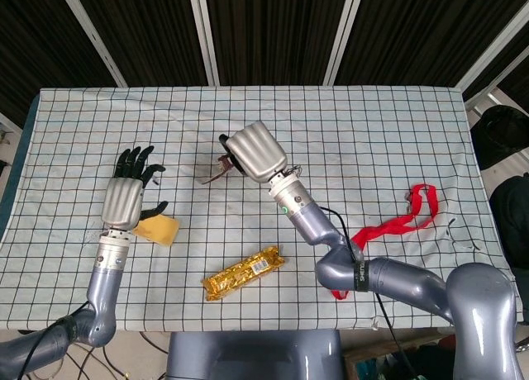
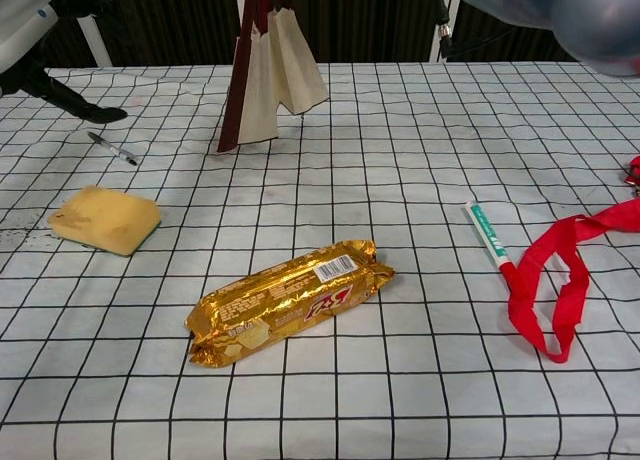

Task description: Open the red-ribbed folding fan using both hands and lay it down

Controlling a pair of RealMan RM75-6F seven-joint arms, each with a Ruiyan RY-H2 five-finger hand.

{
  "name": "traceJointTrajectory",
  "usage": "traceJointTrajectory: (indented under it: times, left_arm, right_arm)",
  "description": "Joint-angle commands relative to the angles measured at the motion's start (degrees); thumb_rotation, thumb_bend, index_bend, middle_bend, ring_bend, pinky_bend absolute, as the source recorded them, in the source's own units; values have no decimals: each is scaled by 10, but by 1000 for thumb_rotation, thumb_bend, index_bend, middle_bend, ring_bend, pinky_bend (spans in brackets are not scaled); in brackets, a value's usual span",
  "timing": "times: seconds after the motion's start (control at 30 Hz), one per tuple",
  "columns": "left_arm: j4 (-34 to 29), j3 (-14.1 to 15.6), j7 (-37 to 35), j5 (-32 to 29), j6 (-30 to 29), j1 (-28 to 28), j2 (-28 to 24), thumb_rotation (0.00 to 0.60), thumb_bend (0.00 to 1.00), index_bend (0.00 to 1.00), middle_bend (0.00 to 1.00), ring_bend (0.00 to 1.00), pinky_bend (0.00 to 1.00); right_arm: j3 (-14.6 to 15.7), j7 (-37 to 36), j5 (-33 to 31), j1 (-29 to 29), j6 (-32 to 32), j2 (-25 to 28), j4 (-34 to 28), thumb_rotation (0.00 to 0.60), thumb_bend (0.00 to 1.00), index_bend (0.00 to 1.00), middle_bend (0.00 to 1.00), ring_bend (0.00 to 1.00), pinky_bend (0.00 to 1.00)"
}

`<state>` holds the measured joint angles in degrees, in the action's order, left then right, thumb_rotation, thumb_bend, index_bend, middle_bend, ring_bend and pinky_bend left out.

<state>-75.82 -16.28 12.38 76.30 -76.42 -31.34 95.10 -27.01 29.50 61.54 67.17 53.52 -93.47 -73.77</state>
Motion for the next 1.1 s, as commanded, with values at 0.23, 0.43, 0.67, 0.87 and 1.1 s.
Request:
traceJointTrajectory:
  times: [0.23, 0.43, 0.67, 0.87, 1.1]
  left_arm:
    - [43, -20, -10, -10, 9, -24, 19, 600, 139, 349, 85, 0, 0]
    - [82, -46, -15, -30, 25, -55, 45, 600, 147, 353, 86, 0, 0]
    - [124, -74, -13, -58, 42, -91, 78, 600, 156, 354, 86, 0, 0]
    - [147, -77, -11, -75, 54, -106, 102, 600, 163, 369, 103, 0, 0]
    - [181, -80, -24, -77, 54, -125, 127, 600, 259, 466, 170, 0, 0]
  right_arm:
    - [-66, 109, -181, 39, 55, -21, -46, 600, 488, 808, 809, 883, 757]
    - [-69, 127, -205, 54, 71, -12, -68, 600, 489, 809, 809, 883, 757]
    - [-79, 134, -233, 72, 86, -3, -87, 600, 493, 809, 809, 883, 757]
    - [-87, 134, -251, 86, 95, 2, -100, 600, 498, 809, 809, 883, 757]
    - [-86, 133, -262, 98, 103, 11, -119, 600, 501, 810, 809, 884, 757]
